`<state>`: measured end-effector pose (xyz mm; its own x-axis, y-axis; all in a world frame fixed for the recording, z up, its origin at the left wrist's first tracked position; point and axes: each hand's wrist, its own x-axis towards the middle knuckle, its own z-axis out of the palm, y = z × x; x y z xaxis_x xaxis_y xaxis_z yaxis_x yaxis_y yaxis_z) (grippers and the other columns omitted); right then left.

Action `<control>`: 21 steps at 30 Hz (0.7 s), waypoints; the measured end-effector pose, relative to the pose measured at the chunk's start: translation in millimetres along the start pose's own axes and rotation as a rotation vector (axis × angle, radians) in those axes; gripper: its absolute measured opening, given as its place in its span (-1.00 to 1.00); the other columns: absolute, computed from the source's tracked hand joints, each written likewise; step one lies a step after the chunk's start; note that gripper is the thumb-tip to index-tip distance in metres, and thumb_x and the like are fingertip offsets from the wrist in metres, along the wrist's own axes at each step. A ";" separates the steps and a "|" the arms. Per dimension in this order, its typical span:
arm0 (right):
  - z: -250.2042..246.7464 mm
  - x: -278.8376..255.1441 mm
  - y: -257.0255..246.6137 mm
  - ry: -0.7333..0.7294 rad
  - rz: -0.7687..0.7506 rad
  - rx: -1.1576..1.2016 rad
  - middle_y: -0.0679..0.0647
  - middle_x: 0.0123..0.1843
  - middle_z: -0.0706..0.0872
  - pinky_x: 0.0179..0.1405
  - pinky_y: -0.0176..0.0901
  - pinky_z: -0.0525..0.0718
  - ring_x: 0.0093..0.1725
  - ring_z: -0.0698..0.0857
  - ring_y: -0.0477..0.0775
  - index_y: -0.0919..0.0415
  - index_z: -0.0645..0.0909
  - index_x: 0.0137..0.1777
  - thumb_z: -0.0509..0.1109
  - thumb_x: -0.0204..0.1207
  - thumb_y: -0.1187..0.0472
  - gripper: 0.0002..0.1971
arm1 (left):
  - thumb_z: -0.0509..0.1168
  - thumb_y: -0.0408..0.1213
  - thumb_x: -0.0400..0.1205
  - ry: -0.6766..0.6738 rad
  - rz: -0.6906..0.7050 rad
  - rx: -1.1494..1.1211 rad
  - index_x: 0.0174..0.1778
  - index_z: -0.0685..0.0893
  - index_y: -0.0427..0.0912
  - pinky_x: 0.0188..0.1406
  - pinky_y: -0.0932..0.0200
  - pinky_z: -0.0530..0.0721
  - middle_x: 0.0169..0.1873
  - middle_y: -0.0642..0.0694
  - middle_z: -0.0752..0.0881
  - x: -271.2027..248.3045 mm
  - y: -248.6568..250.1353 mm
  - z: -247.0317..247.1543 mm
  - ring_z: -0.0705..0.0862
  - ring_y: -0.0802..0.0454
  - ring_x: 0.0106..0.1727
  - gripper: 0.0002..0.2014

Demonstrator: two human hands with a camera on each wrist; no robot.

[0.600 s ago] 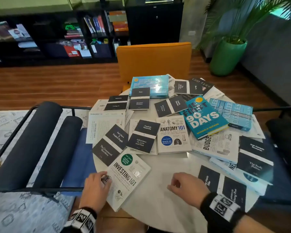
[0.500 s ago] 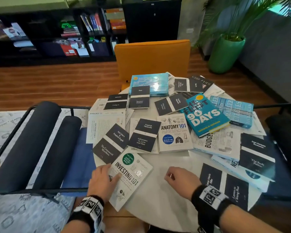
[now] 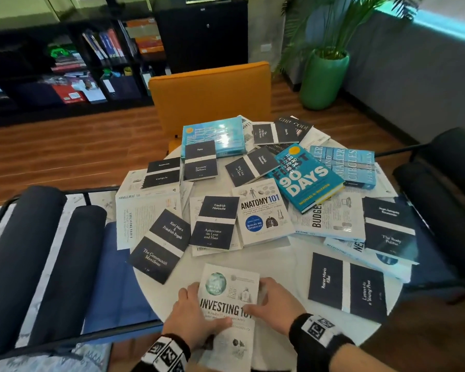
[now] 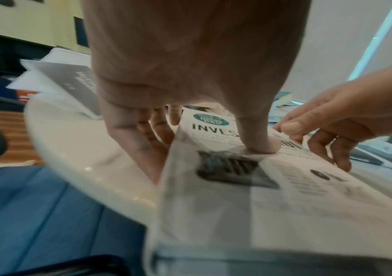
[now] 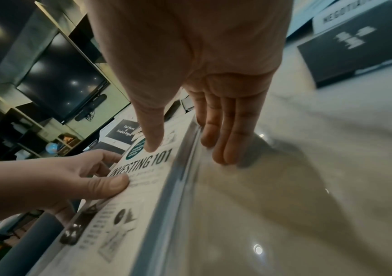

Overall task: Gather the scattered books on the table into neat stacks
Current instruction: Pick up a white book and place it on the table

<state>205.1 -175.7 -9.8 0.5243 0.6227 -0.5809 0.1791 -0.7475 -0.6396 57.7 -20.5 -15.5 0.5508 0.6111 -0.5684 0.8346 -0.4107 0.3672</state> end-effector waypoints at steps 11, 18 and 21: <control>-46.1 7.8 34.4 0.155 0.101 0.037 -0.07 0.22 0.73 0.16 -0.19 0.69 0.17 0.72 -0.04 0.05 0.55 0.28 0.49 0.47 0.25 -0.62 | 0.54 0.10 0.39 -0.021 0.181 -0.153 0.49 0.30 0.00 0.29 0.13 0.60 0.24 0.08 0.38 1.7 62.0 32.9 0.57 0.11 0.26 -0.18; -61.7 19.3 34.5 0.135 0.125 0.043 -0.03 0.22 0.75 0.16 -0.02 0.75 0.13 0.75 -0.04 0.05 0.56 0.27 0.47 0.45 0.22 -0.61 | 0.48 0.06 0.47 -0.021 0.181 -0.241 0.46 0.38 0.06 0.18 0.15 0.64 0.15 0.10 0.40 10.5 68.7 34.3 0.63 0.14 0.13 -0.33; -70.1 23.7 27.5 0.170 0.190 0.016 0.06 0.37 0.61 0.32 0.10 0.64 0.35 0.61 0.11 0.07 0.35 0.49 0.45 0.44 0.12 -0.39 | 0.31 0.22 0.55 0.038 0.146 -0.130 0.35 0.52 0.06 0.21 0.10 0.62 0.21 0.08 0.47 18.9 70.1 20.6 0.63 0.12 0.16 -0.49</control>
<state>280.8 -197.7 -5.8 0.6801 0.4223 -0.5993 0.0516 -0.8429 -0.5355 126.5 -51.7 -15.6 0.6637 0.5776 -0.4753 0.7388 -0.4071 0.5370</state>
